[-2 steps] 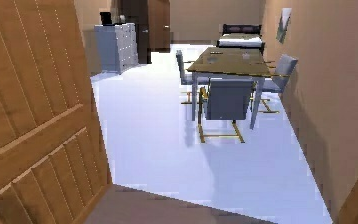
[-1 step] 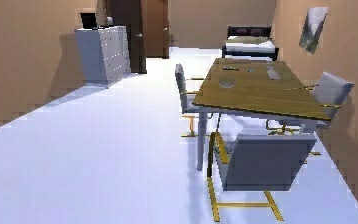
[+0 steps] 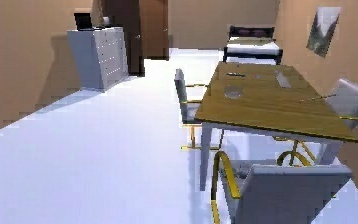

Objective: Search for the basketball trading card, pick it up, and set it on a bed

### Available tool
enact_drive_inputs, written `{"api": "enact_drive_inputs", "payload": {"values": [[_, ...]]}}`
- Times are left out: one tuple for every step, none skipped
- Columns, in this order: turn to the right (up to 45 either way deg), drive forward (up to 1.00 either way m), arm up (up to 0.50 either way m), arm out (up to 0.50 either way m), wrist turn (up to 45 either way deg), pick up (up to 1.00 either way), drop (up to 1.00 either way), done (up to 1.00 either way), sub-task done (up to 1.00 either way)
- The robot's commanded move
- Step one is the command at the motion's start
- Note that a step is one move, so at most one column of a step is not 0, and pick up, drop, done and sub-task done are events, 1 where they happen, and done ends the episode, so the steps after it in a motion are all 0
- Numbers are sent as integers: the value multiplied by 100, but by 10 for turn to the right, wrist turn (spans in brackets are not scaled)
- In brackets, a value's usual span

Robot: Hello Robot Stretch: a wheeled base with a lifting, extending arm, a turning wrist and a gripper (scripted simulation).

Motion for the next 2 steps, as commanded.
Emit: {"api": "enact_drive_inputs", "payload": {"values": [[-120, 0, 0, 0, 0, 0, 0, 0, 0], [0, 100, 0, 0, 0, 0, 0, 0, 0]]}}
